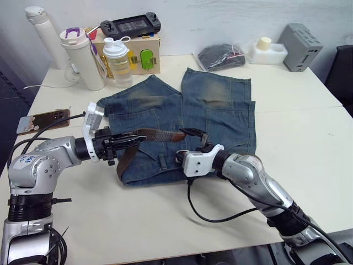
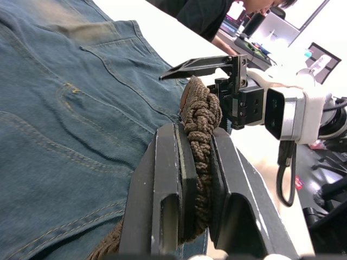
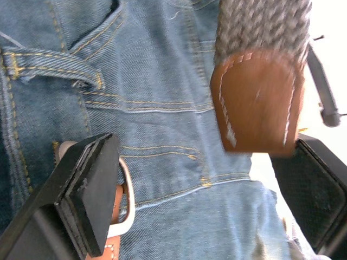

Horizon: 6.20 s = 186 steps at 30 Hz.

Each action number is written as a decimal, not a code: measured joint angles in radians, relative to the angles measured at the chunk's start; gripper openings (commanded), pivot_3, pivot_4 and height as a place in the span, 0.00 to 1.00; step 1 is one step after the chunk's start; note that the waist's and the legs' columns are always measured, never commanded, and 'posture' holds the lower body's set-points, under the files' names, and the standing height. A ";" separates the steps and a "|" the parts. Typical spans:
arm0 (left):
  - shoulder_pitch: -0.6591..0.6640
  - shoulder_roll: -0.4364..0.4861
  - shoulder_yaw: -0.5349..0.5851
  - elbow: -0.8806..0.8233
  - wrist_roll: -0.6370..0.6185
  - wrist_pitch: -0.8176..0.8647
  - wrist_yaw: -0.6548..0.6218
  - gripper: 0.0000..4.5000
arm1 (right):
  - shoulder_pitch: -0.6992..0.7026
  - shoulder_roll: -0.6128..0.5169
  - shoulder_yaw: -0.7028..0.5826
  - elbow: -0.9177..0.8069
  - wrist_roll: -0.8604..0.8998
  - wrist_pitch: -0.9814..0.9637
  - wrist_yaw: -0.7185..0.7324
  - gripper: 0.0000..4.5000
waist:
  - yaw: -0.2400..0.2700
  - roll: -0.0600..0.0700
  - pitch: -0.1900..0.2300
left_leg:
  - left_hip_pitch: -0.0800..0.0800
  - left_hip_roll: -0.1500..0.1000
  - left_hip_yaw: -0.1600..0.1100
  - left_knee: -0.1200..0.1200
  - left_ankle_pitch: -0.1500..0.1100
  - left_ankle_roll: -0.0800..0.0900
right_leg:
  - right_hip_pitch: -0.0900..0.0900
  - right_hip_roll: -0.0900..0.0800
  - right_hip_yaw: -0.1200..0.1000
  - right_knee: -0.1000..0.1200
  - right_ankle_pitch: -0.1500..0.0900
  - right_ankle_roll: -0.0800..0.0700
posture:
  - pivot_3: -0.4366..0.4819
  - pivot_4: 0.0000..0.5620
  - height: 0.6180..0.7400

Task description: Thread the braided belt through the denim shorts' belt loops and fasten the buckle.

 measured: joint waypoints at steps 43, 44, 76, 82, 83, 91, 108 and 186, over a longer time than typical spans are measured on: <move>0.010 -0.084 0.064 -0.009 -0.157 0.153 0.201 0.00 | 0.013 0.172 -0.005 0.114 -0.237 -0.069 -0.256 0.13 | -0.003 0.000 0.000 | 0.001 0.000 0.000 0.000 0.000 -0.001 | 0.000 0.001 0.001 0.002 0.000 0.000 | 0.48 0.27 0.52; 0.011 -0.083 0.064 -0.009 -0.157 0.152 0.200 0.00 | 0.013 0.172 -0.005 0.114 -0.237 -0.069 -0.256 0.07 | -0.003 0.000 0.000 | 0.001 0.000 0.000 0.000 0.000 -0.001 | 0.000 0.001 0.001 0.002 0.000 0.000 | 0.48 0.27 0.52; 0.242 0.158 0.126 -0.210 0.155 -0.197 0.120 0.77 | 0.030 0.078 -0.100 -0.056 -0.112 0.130 0.104 0.00 | -0.016 0.000 0.000 | 0.000 0.000 -0.001 -0.002 0.000 -0.001 | -0.001 0.000 0.003 0.000 -0.001 -0.001 | 0.48 0.27 0.52; 0.226 0.077 0.062 -0.221 0.135 -0.174 0.153 0.77 | -0.002 0.062 -0.106 -0.046 -0.134 0.026 0.018 0.00 | -0.015 0.000 0.000 | 0.000 -0.001 -0.001 -0.002 0.000 -0.001 | -0.001 0.000 0.002 0.001 0.000 -0.001 | 0.48 0.27 0.52; 0.197 0.043 0.040 -0.211 0.124 -0.157 0.162 0.77 | -0.010 0.055 -0.103 -0.031 -0.143 -0.013 -0.003 0.00 | -0.013 0.000 0.000 | 0.000 -0.001 -0.001 -0.001 0.000 -0.001 | 0.000 0.000 0.002 0.001 0.000 -0.001 | 0.48 0.27 0.52; 0.038 -0.032 -0.012 -0.073 0.029 -0.059 0.115 0.77 | -0.066 0.023 -0.052 0.094 -0.216 -0.250 -0.120 0.00 | -0.021 0.000 0.000 | 0.000 -0.001 0.000 -0.001 0.000 -0.001 | -0.002 0.000 0.001 0.004 -0.001 -0.001 | 0.48 0.27 0.52; -0.024 -0.062 -0.128 0.042 0.097 -0.059 0.091 0.00 | -0.094 0.062 -0.045 0.148 -0.247 -0.295 -0.166 0.51 | -0.019 0.000 0.000 | 0.000 0.000 0.000 -0.001 0.000 -0.001 | -0.002 0.001 0.001 0.004 -0.001 -0.001 | 0.48 0.27 0.52; 0.105 -0.358 0.334 -0.169 -0.847 0.448 0.871 0.80 | -0.113 0.018 -0.105 0.157 -0.216 -0.221 -0.122 0.00 | -0.018 -0.001 0.001 | 0.002 -0.002 -0.008 0.001 0.001 -0.003 | 0.000 -0.001 0.009 0.007 -0.001 -0.001 | 0.48 0.27 0.52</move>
